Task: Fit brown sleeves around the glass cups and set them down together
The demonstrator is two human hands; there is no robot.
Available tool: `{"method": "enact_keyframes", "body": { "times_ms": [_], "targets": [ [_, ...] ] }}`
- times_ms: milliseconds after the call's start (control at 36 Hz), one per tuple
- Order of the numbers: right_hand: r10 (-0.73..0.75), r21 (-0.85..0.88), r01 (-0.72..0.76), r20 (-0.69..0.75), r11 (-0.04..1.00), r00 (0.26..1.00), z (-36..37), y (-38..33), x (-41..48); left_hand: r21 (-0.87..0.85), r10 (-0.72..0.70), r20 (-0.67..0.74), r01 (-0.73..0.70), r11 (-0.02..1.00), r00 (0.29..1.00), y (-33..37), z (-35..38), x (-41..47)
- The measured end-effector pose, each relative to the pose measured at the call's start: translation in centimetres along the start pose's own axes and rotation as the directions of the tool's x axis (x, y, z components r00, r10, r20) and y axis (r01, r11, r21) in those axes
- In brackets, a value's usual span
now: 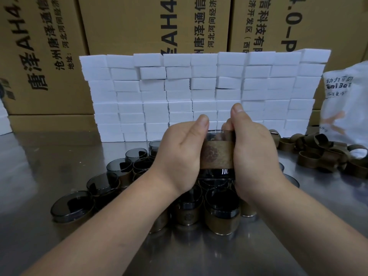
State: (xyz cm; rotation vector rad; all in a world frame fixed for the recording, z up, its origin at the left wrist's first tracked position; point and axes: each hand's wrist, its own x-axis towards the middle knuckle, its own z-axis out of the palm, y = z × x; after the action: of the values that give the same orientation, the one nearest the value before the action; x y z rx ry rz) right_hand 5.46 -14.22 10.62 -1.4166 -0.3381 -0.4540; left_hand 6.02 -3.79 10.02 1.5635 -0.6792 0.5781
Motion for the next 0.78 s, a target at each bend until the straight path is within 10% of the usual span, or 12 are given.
{"method": "enact_keyframes", "body": {
  "times_ms": [250,556,778],
  "targets": [
    [-0.002,-0.013,0.001,-0.082,1.0,0.997,-0.8,-1.0,0.9,-0.07,-0.108,0.192,0.123,0.99,0.975,0.0,-0.4,0.8],
    [-0.16,-0.179,0.136,-0.124,0.974,0.979,-1.6,-0.9,1.3,0.376,-0.224,0.309,0.098,0.922,0.924,1.9,-2.5,1.8],
    [-0.338,-0.24,0.297,-0.15,0.924,0.929,-2.1,-0.7,1.2,0.55,-0.044,-0.101,0.093,0.83,0.994,1.0,-3.1,3.2]
  ]
}}
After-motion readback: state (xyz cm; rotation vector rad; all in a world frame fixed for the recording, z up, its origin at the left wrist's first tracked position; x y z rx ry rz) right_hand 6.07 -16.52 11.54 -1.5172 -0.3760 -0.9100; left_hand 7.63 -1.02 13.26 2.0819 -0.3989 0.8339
